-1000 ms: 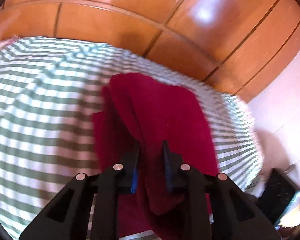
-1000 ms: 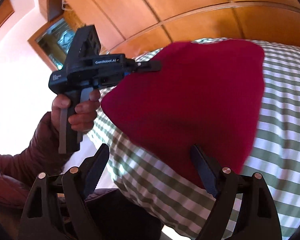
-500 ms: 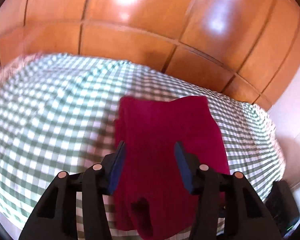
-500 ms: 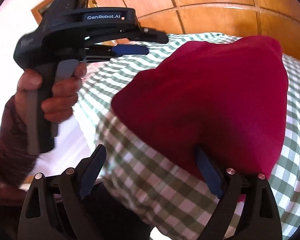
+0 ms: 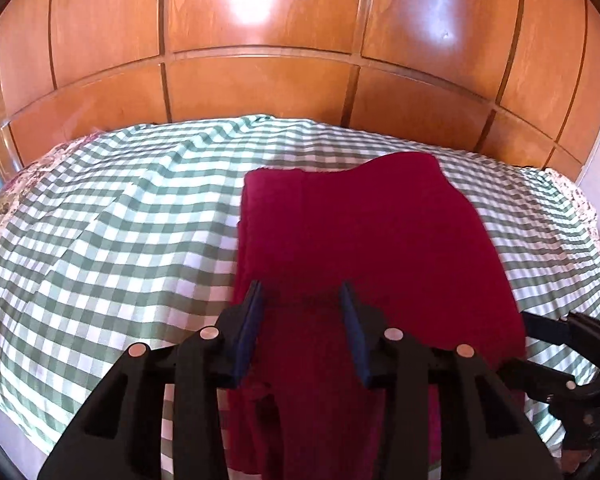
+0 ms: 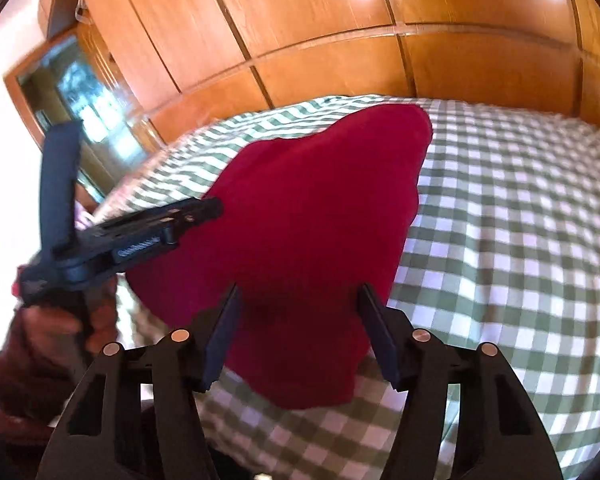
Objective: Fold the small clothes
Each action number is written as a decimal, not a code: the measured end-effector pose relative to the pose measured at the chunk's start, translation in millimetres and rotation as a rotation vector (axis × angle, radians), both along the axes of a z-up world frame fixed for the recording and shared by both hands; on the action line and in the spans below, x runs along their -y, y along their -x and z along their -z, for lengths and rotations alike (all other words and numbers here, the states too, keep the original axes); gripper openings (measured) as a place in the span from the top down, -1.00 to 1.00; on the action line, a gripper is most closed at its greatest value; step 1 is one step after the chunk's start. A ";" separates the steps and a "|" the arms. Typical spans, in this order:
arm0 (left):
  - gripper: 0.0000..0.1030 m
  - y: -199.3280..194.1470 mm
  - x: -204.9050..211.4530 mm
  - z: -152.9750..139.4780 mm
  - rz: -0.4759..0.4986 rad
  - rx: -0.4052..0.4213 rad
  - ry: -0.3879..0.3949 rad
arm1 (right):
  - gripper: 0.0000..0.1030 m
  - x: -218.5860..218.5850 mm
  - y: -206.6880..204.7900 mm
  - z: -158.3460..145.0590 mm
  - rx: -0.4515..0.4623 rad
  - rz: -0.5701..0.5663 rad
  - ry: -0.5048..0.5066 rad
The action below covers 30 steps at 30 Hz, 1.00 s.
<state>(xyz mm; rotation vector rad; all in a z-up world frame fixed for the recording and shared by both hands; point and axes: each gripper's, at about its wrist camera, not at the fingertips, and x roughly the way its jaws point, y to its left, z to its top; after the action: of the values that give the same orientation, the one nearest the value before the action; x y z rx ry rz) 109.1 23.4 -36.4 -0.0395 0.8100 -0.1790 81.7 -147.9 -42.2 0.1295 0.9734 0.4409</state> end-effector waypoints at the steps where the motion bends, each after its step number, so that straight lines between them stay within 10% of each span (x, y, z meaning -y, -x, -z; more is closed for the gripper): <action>1: 0.27 0.2 -1.5 2.5 -0.003 -0.003 0.002 | -0.18 -3.4 1.0 3.2 -0.001 -0.006 0.028; 18: 0.17 6.6 -17.5 17.7 -0.020 -0.019 0.054 | -0.17 8.2 -76.7 -30.5 0.001 0.087 0.023; 26: 0.06 8.9 -24.8 27.9 -0.033 -0.031 0.101 | -0.26 -15.0 -138.5 31.4 -0.158 0.054 0.167; 30: -0.11 8.2 -32.0 32.2 -0.048 -0.046 0.151 | -0.40 -2.1 -138.8 35.4 -0.154 0.087 0.083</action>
<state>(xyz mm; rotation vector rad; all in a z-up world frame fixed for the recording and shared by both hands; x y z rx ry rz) 100.9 55.5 -68.7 -0.2054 0.8399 -0.1944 220.6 -145.7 -77.6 0.1319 1.1312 0.3131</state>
